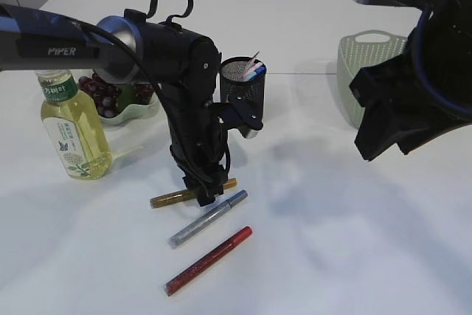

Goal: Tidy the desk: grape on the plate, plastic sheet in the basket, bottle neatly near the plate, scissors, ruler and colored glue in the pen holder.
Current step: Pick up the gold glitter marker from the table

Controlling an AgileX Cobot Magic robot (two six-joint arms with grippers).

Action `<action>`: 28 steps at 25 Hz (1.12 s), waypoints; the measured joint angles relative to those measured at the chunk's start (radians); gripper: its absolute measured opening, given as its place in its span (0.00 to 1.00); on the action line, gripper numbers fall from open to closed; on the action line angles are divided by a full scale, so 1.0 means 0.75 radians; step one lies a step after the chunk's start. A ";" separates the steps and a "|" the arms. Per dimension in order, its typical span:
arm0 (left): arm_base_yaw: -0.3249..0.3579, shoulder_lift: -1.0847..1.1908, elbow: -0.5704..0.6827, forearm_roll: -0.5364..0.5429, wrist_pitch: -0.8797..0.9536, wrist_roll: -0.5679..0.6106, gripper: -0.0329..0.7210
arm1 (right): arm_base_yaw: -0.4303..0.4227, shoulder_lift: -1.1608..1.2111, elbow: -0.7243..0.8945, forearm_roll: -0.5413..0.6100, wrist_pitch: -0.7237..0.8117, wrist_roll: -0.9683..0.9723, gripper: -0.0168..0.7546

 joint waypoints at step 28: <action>0.000 0.029 -0.004 -0.116 -0.001 -0.123 0.14 | 0.000 0.000 0.000 0.000 0.000 -0.002 0.52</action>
